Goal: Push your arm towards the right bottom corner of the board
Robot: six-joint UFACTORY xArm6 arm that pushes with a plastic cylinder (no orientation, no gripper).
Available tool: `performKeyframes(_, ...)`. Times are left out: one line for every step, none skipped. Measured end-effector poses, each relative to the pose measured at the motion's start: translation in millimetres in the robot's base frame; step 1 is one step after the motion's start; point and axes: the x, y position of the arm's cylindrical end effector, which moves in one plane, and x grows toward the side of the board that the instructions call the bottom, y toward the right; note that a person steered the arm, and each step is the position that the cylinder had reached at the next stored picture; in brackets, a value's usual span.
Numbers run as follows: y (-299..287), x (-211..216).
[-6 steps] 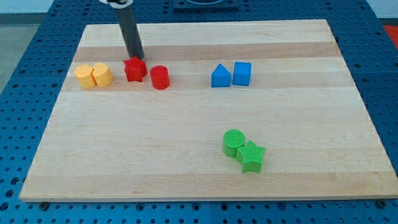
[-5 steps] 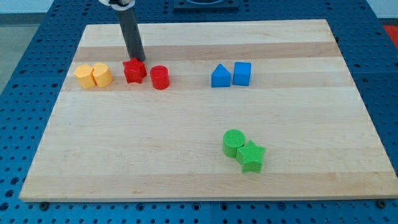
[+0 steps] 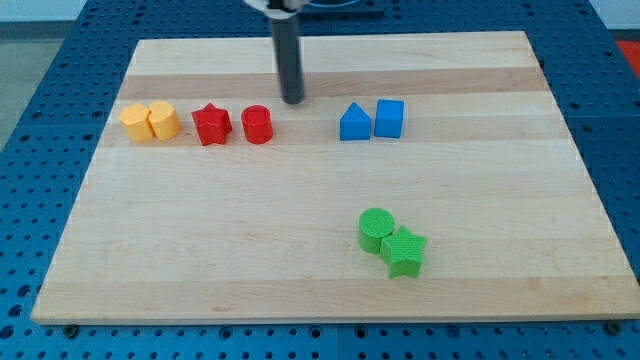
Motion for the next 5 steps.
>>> performKeyframes(94,-6)
performKeyframes(205,-5)
performKeyframes(309,13)
performKeyframes(359,76)
performKeyframes(354,156)
